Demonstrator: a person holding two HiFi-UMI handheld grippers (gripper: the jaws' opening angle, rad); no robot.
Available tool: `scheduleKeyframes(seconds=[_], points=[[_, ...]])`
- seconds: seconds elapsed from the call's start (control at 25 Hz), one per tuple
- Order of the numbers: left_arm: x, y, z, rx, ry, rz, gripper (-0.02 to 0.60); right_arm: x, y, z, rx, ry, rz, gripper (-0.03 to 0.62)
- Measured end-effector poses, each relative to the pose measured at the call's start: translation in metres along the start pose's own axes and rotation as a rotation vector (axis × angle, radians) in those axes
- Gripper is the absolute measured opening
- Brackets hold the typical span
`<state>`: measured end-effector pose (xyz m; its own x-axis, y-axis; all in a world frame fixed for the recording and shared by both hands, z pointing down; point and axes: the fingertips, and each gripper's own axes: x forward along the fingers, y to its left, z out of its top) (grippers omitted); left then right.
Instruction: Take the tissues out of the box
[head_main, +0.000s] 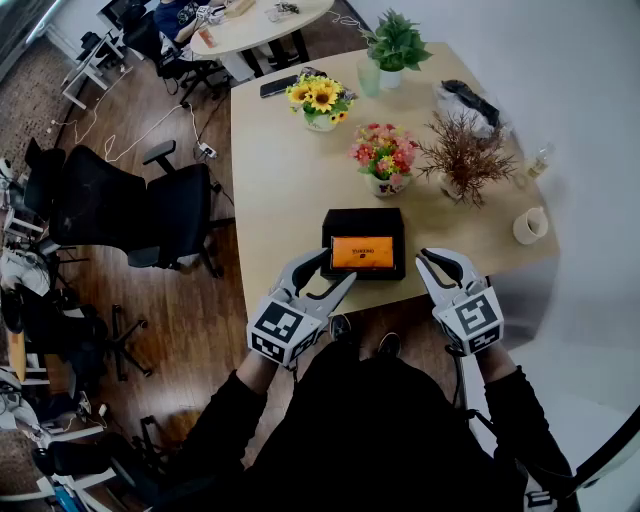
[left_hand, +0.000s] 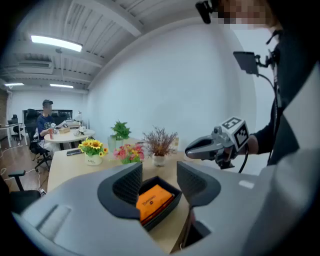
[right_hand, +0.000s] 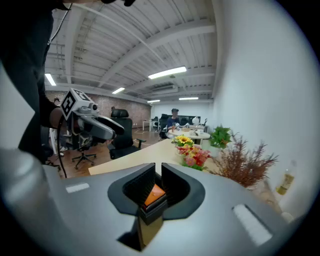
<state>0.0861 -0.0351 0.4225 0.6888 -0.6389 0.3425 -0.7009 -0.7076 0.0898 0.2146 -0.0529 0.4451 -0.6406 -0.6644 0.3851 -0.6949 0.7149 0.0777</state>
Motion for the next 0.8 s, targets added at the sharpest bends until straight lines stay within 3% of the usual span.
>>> scheduleKeyframes(seconds=[0.2,0.36,0.44,0.6,0.8], points=[[0.050,0.043,-0.071,0.125,0.369,-0.111,0.261,0.087,0.027,-0.040,-0.068,0.276,0.164,0.152],[0.078,0.049,-0.122,0.327,0.637,-0.234,0.325,0.125,0.044,-0.078,-0.282,0.546,0.305,0.253],[0.088,0.049,-0.134,0.370,0.710,-0.281,0.331,0.137,0.046,-0.091,-0.337,0.634,0.345,0.286],[0.098,0.052,-0.160,0.370,0.808,-0.332,0.331,0.148,0.053,-0.111,-0.334,0.750,0.405,0.370],[0.104,0.057,-0.170,0.360,0.842,-0.341,0.331,0.158,0.055,-0.122,-0.322,0.823,0.437,0.358]])
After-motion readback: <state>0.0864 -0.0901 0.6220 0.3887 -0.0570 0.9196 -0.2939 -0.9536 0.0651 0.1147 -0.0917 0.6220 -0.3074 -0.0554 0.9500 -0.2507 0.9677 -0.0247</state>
